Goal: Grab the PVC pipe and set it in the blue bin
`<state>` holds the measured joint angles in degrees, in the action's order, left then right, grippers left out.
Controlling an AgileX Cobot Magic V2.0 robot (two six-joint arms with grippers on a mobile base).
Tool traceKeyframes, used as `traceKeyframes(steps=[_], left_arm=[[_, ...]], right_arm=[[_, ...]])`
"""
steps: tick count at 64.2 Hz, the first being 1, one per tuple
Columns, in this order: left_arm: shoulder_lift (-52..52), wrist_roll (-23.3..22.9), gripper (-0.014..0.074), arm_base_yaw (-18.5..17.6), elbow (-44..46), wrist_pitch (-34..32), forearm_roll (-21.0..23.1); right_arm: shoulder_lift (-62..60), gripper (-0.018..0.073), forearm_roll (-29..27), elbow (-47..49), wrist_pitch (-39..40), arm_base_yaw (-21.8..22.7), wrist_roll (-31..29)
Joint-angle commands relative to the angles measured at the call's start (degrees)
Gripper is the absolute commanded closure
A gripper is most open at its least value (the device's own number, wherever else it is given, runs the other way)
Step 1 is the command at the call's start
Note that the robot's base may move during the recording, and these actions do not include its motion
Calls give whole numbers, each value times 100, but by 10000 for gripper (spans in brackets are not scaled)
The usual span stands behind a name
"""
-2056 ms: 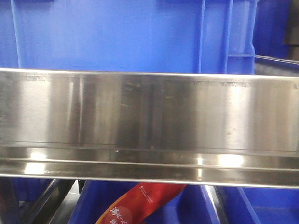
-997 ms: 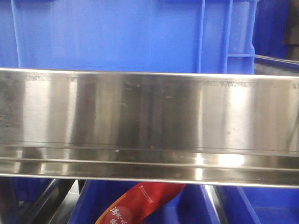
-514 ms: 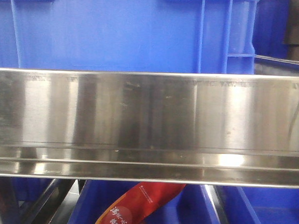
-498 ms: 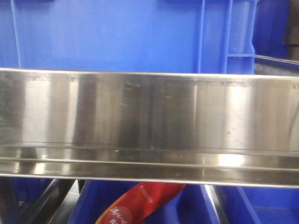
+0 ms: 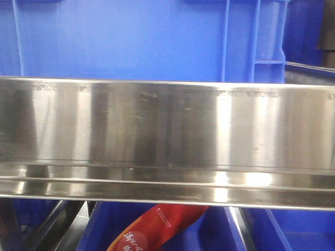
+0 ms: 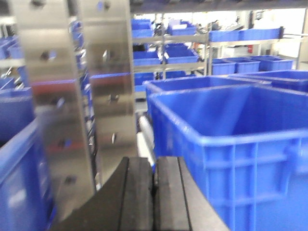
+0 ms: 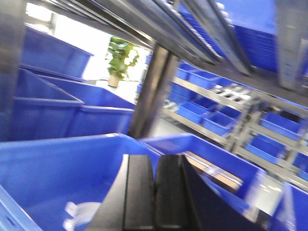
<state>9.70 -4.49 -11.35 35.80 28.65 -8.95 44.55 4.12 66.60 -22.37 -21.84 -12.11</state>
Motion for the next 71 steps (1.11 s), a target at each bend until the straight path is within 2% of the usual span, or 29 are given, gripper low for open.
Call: traceKeyframes(steps=[1, 10, 18, 26, 33, 46, 61, 71], left_arm=[[-257, -47, 707, 36, -64, 199, 69], [-584, -47, 707, 36, -198, 362, 114], [-792, -47, 707, 36, -323, 394, 236], [-906, -47, 707, 36, -468, 746, 249], [-968, -47, 707, 36, -586, 920, 271], [-970, -25, 707, 36, -891, 866, 271], [-970, -25, 707, 36, -1493, -29, 527], [-970, -15, 707, 36, -1843, -201, 554]], right_arm=[[-290, 722, 774, -181, -133, 9, 622], [-744, 722, 1516, -628, -394, 9, 1393], [-1217, 722, 2019, -1071, -419, 9, 1799], [-1735, 722, 2499, -1397, -734, 9, 2482], [-2166, 722, 2913, -1650, -1040, 9, 2717], [-2970, 722, 3025, -2228, -1039, 9, 2724], [-3820, 722, 3025, -3042, -1063, 9, 2836], [-4386, 722, 3071, -3431, -1149, 9, 2836]])
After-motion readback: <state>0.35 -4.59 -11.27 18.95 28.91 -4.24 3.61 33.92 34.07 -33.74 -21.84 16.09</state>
